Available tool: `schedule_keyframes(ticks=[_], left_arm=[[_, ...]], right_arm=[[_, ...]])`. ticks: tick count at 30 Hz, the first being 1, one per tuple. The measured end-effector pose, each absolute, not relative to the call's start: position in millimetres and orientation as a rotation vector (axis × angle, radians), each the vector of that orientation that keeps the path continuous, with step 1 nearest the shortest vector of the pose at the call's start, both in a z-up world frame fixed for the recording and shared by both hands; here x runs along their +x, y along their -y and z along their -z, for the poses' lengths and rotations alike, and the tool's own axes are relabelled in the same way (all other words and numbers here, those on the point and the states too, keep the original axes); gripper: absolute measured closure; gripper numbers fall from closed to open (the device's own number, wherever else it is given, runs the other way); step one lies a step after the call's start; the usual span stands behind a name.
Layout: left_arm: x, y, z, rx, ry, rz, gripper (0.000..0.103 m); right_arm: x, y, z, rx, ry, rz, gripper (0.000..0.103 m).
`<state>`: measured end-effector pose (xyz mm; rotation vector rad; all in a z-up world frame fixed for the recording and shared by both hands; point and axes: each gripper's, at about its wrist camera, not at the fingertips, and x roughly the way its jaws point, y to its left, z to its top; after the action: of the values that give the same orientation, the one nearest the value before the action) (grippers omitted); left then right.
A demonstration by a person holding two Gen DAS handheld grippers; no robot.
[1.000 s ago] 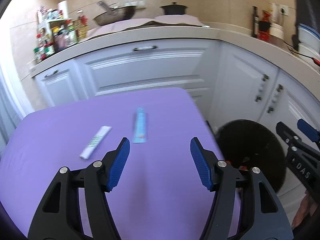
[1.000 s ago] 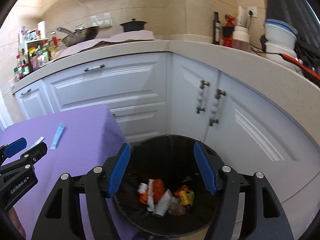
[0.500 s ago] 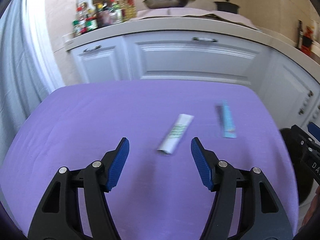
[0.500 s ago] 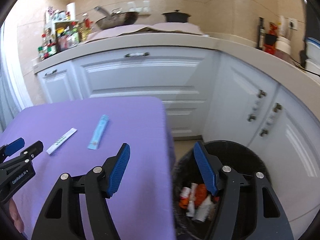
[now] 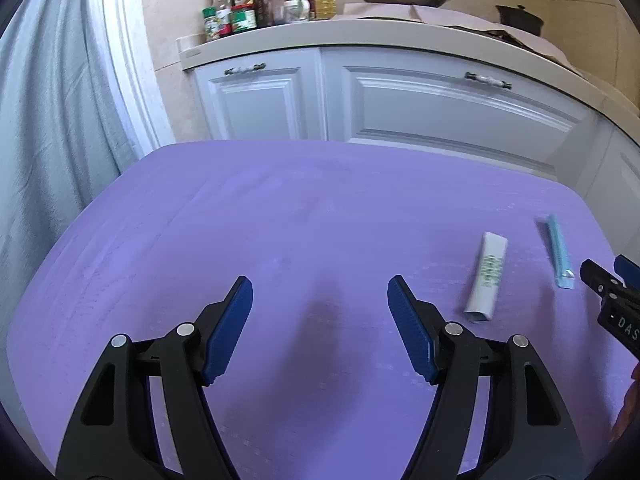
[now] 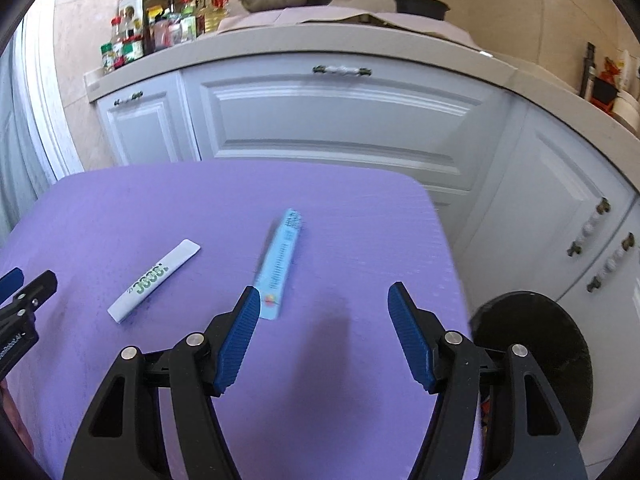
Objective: Collect trash
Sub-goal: 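Grasp the light-blue tube with the right gripper while the left grasps the green-printed white tube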
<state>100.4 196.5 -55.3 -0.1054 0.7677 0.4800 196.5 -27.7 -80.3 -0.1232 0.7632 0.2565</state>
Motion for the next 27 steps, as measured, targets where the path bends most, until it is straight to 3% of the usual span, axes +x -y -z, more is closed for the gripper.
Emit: schedule_keyframes(ticks=[12, 13, 14, 16, 21, 27], left_arm=[[99.5, -204.4, 66.5, -0.129, -0.792, -0.466, 0.033], [100.2, -203.1, 66.9, -0.129, -0.794, -0.462, 0.033], [101.1, -202.5, 67.3, -0.13, -0.794, -0.459, 0.033], [102.8, -199.2, 67.7, -0.131, -0.795, -0.451, 0.033], [106.9, -188.7, 67.3, -0.119, -0.795, -0.436, 0.033], [114.3, -168.5, 67.0, -0.104, -0.798, -0.395, 0.033]], right_arm=[[227.8, 2.5, 95.5, -0.137, -0.864, -0.265, 0.039], [228.1, 2.2, 96.4, -0.139, -0.867, -0.263, 0.041], [228.6, 2.6, 97.9, -0.137, -0.876, -0.263, 0.05], [228.9, 4.4, 98.7, -0.122, -0.886, -0.273, 0.055], [225.0, 8.7, 97.8, -0.115, -0.886, -0.295, 0.083], [219.0, 17.7, 98.0, -0.106, -0.881, -0.292, 0.083]])
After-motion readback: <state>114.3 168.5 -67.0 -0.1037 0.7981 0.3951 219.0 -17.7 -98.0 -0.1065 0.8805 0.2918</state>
